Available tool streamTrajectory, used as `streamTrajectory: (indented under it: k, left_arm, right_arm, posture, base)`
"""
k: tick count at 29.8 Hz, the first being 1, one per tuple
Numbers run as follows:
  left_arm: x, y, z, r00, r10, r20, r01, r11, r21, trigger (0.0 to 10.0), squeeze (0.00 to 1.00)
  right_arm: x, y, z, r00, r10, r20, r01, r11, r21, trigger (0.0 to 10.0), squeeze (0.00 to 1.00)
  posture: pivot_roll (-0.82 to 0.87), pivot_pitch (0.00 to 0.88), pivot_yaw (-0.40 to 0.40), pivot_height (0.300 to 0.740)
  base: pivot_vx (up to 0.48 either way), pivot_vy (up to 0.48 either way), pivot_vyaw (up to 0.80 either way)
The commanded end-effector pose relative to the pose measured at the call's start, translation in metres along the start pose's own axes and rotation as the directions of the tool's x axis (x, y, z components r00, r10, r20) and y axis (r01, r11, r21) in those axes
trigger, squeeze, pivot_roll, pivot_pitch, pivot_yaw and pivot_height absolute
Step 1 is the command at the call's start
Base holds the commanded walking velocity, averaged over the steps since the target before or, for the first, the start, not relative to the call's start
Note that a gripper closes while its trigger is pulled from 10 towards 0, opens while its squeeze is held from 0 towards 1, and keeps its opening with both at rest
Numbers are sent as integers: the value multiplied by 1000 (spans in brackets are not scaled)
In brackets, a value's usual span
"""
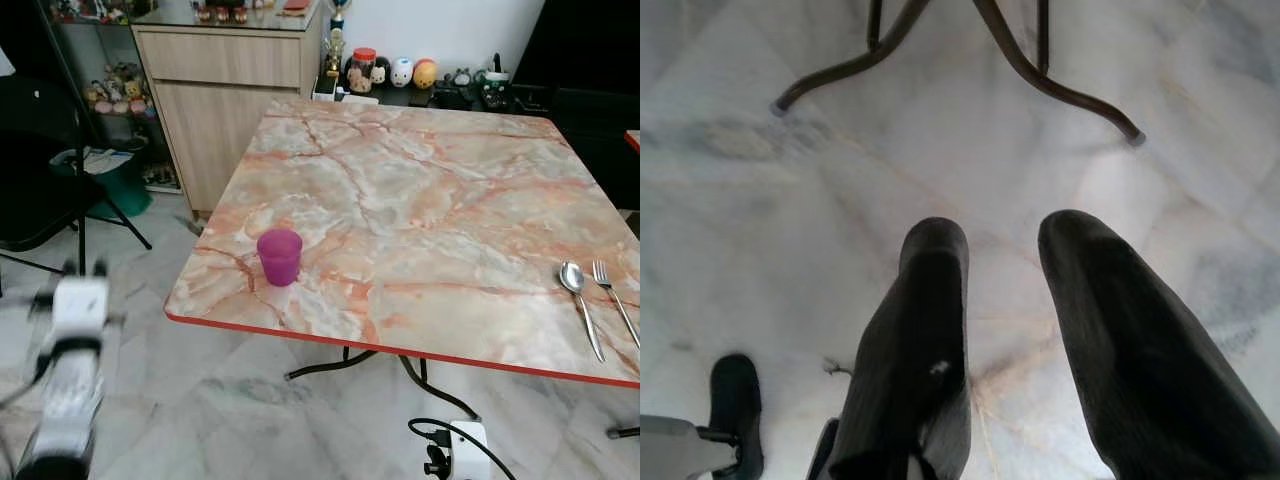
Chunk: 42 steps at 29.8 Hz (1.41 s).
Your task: Setting the table
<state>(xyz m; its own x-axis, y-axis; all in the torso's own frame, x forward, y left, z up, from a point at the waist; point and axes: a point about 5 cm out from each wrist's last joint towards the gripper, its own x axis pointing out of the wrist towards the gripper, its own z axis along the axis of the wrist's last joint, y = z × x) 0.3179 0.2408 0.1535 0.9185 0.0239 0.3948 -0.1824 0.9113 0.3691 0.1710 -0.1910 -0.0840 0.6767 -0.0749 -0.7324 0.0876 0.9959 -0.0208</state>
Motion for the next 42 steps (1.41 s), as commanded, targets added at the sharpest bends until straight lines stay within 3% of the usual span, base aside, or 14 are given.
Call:
streamTrajectory:
  k: [1,2,3,8,17,27,42]
  left_arm:
    - [4,-28,8,986,-165,19,166,983,-78,10000,0]
    - [7,-50,17,961,-272,45,275,944,-180,10000,0]
    - [8,-58,21,953,-298,58,304,925,-227,10000,0]
    - [8,-70,33,951,-302,59,303,886,-352,10000,0]
    - [2,-72,35,934,-357,34,341,854,-393,10000,0]
    - [10,-69,36,929,-369,-15,334,860,-386,10000,0]
    - [8,-70,38,927,-375,-21,332,845,-418,10000,0]
  right_arm:
    - [0,0,-1,1000,-4,-6,4,1000,7,10000,0]
    - [0,1,0,1000,-6,-4,6,1000,10,10000,0]
    - [0,1,0,1000,-7,-4,8,1000,11,10000,0]
    - [0,1,-1,1000,-12,0,12,1000,20,10000,0]
    - [-1,3,-3,1000,-7,-1,7,1000,15,10000,0]
    - [-1,5,-5,1000,-7,-8,7,1000,19,10000,0]
    - [-2,7,-8,1000,-11,-23,11,1000,19,10000,0]
  posture:
    - [97,0,-50,724]
    - [94,0,-47,724]
    - [94,0,-47,724]
    - [92,0,-45,724]
    - [90,0,-47,724]
    - [100,0,-41,724]
    - [101,0,-40,724]
  base:
    - [0,0,0]
    - [0,0,0]
    - [0,0,0]
    - [0,0,0]
    - [0,0,0]
    - [25,0,0]
    - [120,0,0]
